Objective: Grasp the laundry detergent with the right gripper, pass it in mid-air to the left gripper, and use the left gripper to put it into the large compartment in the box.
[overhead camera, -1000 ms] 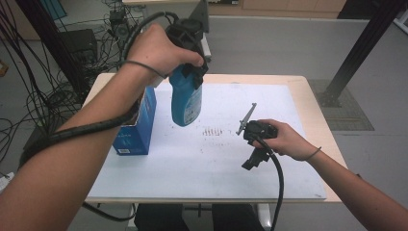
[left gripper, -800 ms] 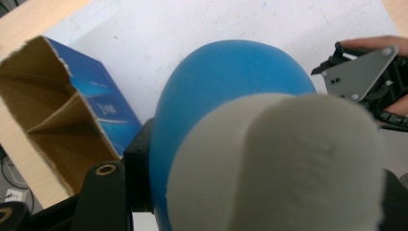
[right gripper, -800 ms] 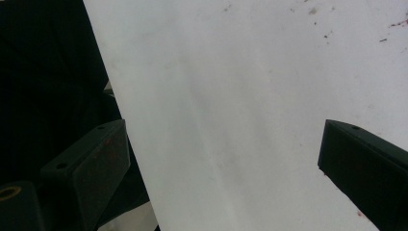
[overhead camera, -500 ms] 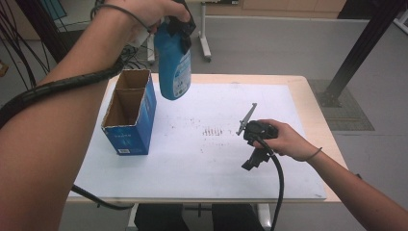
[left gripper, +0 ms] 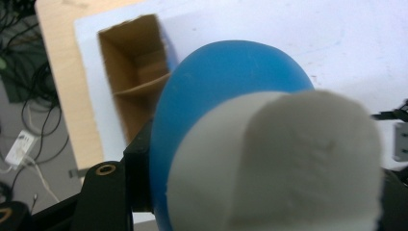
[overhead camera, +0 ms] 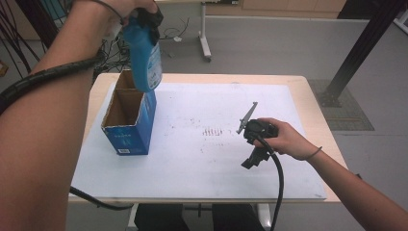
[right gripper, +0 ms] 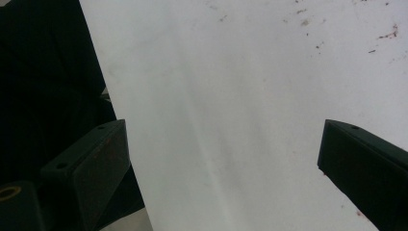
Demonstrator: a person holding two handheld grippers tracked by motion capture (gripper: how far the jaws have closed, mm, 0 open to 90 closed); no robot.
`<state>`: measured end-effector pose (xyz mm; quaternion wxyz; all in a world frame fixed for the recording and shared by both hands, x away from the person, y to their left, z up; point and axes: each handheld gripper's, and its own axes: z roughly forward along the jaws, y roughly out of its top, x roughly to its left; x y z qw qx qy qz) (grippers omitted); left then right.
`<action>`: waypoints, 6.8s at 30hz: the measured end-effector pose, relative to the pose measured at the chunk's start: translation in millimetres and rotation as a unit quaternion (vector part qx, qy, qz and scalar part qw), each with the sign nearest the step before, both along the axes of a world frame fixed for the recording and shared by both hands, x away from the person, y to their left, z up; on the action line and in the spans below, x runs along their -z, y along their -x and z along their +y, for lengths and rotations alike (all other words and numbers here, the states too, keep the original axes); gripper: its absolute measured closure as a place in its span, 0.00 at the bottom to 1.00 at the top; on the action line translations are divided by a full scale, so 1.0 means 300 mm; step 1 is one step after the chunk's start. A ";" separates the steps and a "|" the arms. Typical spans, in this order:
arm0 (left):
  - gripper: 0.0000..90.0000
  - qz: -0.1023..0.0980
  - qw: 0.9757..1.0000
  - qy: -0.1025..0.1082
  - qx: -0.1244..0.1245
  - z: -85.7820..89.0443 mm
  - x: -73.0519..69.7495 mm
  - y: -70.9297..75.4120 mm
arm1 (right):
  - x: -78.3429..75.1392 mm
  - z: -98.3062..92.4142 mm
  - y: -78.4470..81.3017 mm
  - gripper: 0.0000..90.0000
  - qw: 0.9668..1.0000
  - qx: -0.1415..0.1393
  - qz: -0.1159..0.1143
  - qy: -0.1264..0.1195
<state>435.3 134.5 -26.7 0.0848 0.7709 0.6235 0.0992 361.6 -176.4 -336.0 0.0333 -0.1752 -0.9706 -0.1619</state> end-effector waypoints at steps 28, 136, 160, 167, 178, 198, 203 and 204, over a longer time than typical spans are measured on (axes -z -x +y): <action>0.42 0.018 0.993 0.031 -0.109 0.293 0.151 -0.027 | 0.010 0.013 -0.001 0.04 1.000 -0.001 -0.001 -0.006; 0.42 0.128 0.986 0.027 -0.108 0.323 0.832 -0.093 | 0.084 0.032 -0.004 0.04 1.000 -0.001 0.013 -0.004; 0.42 0.133 0.984 0.029 -0.111 0.324 0.835 -0.091 | 0.084 0.025 -0.005 0.04 1.000 0.002 0.015 -0.006; 0.42 0.133 0.984 0.029 -0.113 0.319 0.835 -0.089 | 0.084 0.027 -0.001 0.04 1.000 0.001 0.013 -0.004; 0.42 0.132 0.985 0.028 -0.110 0.322 0.835 -0.086 | 0.081 0.029 0.001 0.04 1.000 0.000 0.012 -0.006; 0.42 0.132 0.985 0.026 -0.112 0.317 0.836 -0.086 | 0.082 0.025 0.001 0.04 1.000 0.003 0.015 -0.007; 0.42 0.131 0.985 0.026 -0.112 0.318 0.837 -0.085 | 0.080 0.025 0.002 0.04 1.000 0.002 0.014 -0.007; 0.42 0.133 0.984 0.027 -0.112 0.318 0.836 -0.086 | 0.079 0.024 0.002 0.04 1.000 0.003 0.014 -0.006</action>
